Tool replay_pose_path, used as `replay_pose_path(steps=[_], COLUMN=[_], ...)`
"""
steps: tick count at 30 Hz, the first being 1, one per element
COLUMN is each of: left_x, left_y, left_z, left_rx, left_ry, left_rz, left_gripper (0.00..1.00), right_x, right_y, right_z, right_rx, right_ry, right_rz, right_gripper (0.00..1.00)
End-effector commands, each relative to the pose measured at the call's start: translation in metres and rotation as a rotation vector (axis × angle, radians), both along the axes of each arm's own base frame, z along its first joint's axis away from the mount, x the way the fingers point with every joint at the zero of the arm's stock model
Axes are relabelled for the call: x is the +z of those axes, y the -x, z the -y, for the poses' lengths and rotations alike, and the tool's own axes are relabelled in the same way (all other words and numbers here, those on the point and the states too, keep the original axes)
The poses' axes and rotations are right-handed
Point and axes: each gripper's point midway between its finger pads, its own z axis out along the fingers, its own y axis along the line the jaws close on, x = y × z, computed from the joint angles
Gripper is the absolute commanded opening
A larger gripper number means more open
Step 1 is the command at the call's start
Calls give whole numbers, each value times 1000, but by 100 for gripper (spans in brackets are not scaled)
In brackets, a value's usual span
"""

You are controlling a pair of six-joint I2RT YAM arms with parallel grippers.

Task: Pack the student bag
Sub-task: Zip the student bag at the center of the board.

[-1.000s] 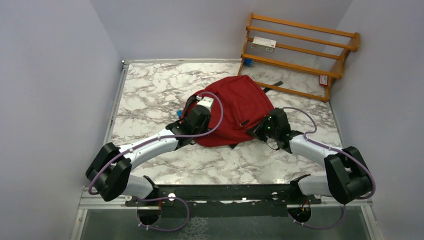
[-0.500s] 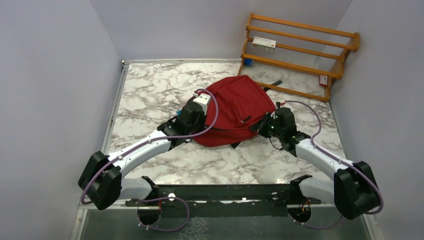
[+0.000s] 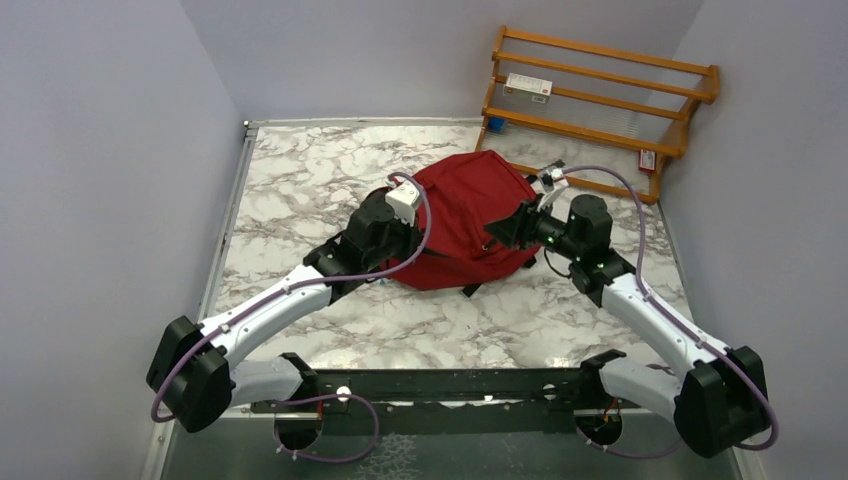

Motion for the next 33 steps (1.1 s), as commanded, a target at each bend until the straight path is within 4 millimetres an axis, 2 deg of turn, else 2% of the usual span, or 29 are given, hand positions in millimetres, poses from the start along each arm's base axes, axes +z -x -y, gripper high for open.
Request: replay_pose_path(steps=[1, 5, 10, 12, 15, 20, 25, 30, 33], left_x=[54, 65, 66, 66, 66, 67, 66, 63, 64], left_y=[10, 15, 17, 17, 19, 21, 24, 21, 17], left_z=[23, 19, 12, 10, 7, 4, 4, 1, -2], left_rx=[-139, -142, -112, -96, -82, -68, -69, -40, -11], left_ry=[178, 204, 206, 215, 227, 243, 253, 256, 251], left_rz=[132, 172, 164, 161, 157, 154, 145, 138, 140], left_gripper=[0, 0, 0, 0, 0, 0, 0, 0, 0], right_x=[18, 20, 14, 10, 5, -1, -8, -13, -16], right_y=[7, 16, 46, 55, 53, 36, 25, 28, 33], right_z=[-30, -50, -92, -103, -113, -121, -128, -134, -136], right_rx=[246, 345, 501, 544, 573, 588, 613, 654, 680], right_ry=[-21, 37, 240, 272, 308, 393, 444, 428, 409], right_rz=[130, 295, 685, 784, 847, 915, 927, 904, 878], right_gripper=[42, 46, 54, 57, 70, 73, 71, 55, 42])
